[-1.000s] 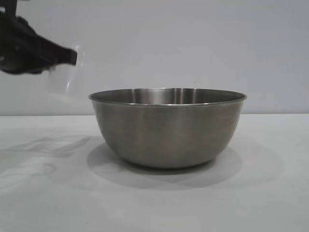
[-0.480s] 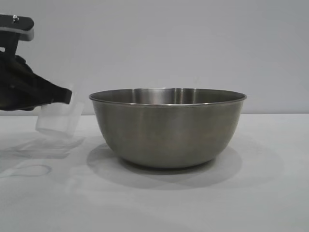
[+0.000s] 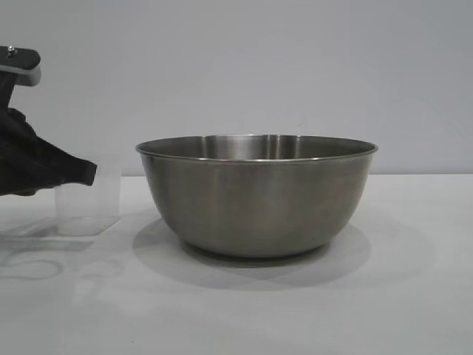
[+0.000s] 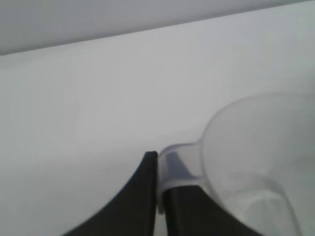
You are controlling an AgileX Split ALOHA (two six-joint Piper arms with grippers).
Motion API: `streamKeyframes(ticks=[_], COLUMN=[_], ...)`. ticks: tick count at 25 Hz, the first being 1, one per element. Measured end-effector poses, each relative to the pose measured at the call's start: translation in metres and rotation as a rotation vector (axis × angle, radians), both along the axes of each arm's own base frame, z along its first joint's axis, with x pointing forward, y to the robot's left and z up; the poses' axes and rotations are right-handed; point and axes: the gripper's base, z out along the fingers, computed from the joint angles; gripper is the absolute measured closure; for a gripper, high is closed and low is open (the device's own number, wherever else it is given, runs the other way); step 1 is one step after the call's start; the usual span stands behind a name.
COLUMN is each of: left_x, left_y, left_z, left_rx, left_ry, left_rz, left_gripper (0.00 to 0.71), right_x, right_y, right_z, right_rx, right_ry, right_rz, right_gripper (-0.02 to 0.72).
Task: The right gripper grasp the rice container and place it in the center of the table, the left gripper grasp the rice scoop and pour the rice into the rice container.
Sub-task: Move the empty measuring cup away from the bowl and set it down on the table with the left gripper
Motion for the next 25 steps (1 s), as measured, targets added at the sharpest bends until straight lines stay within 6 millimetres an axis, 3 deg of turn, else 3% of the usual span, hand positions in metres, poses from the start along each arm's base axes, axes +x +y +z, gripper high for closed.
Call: streamKeyframes(ticks=[1, 6, 8, 13, 14, 25], left_x=[0.0, -0.009, -0.016, -0.037, -0.043, -0.089], left_y=[0.0, 0.004, 0.007, 0.015, 0.015, 0.028], left_z=[0.0, -0.005, -0.005, 0.003, 0.003, 0.021], left_rx=[0.0, 0.009, 0.014, 0.026, 0.032, -0.004], left_ry=[0.001, 0.034, 0.049, 0.073, 0.084, 0.118], left_rz=[0.0, 0.002, 0.003, -0.026, -0.049, -0.125], left_gripper=[0.71, 0.501, 0.45, 0.466, 0.426, 0.445], right_x=[0.0, 0.0, 0.0, 0.0, 0.0, 0.0], right_y=[0.0, 0.0, 0.0, 0.0, 0.0, 0.0], right_z=[0.0, 0.0, 0.0, 0.0, 0.0, 0.0], right_rx=[0.0, 0.0, 0.0, 0.0, 0.0, 0.0], right_ry=[0.0, 0.0, 0.0, 0.0, 0.0, 0.0], right_rz=[0.0, 0.0, 0.0, 0.0, 0.0, 0.0], right_gripper=[0.18, 0.18, 0.18, 0.18, 0.18, 0.18])
